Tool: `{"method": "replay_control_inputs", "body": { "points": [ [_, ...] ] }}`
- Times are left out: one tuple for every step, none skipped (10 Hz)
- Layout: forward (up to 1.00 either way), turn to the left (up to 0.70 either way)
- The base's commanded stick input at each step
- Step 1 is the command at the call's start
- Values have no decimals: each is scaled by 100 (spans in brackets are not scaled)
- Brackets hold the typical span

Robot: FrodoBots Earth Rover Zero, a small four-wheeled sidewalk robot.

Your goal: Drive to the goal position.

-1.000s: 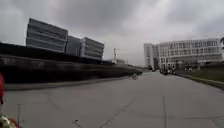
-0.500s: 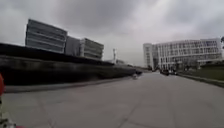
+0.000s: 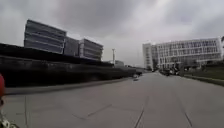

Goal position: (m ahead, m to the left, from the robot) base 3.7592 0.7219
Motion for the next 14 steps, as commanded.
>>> {"method": "replay_control_inputs", "body": {
  "points": [
    [70,0],
    [70,0],
    [70,0],
    [70,0],
    [70,0],
    [70,0],
    [70,0],
    [70,0],
    [70,0],
    [60,0],
    [1,0],
    [0,0],
    [0,0],
    [0,0]
  ]
}}
